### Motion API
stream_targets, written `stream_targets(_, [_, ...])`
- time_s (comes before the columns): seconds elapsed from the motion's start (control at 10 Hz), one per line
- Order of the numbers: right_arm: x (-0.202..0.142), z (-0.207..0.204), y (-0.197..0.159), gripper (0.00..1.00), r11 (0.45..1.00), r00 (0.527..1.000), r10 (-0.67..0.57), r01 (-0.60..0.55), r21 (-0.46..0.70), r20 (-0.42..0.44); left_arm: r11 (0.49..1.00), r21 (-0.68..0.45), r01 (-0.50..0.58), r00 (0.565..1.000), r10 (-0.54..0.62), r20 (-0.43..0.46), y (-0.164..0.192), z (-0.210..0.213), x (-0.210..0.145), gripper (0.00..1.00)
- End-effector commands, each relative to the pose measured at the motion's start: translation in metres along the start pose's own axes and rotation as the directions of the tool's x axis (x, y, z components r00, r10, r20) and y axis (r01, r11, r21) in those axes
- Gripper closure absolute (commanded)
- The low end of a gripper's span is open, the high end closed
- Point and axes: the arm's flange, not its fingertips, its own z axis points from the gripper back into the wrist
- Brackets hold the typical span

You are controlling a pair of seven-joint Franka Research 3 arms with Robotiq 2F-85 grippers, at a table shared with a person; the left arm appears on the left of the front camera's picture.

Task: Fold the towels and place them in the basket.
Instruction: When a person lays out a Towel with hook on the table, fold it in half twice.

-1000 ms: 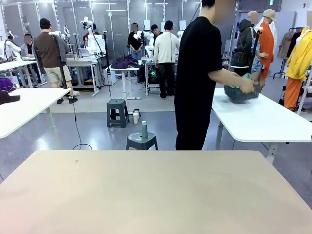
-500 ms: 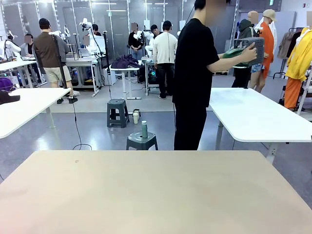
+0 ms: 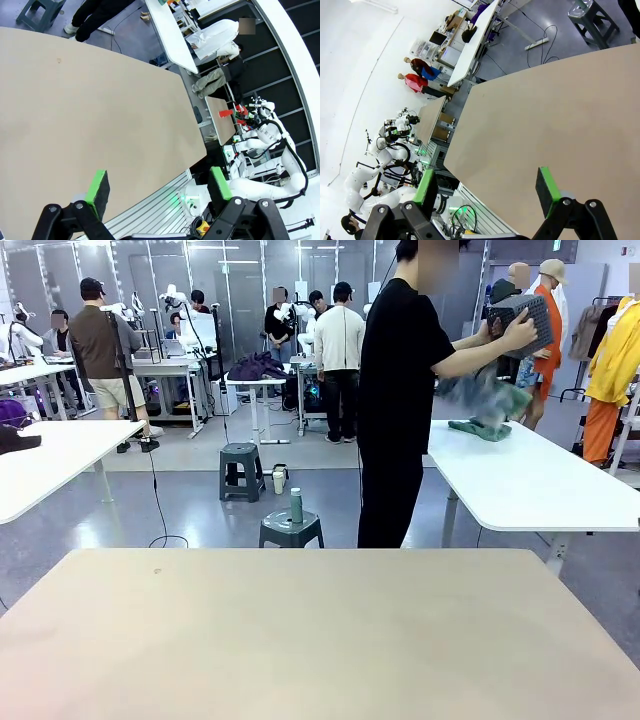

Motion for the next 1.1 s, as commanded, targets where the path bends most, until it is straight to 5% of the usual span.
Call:
stream_targets(0.0, [0.0011,0.0011,0.0011,0.00,1.000,1.000,-0.004,0.004,0.009,0.005,1.000,-0.015,0.003,1.000,-0.003,-0.004,-0.0004,0.0029,0.0026,0.00])
stream_targets(1.0, [0.0011,0.0011,0.0011,0.00,1.000,1.000,-0.004,0.004,0.009,0.005,1.000,-0.015,0.003,1.000,-0.003,-0.004,-0.0004,0.0029,0.0026,0.00])
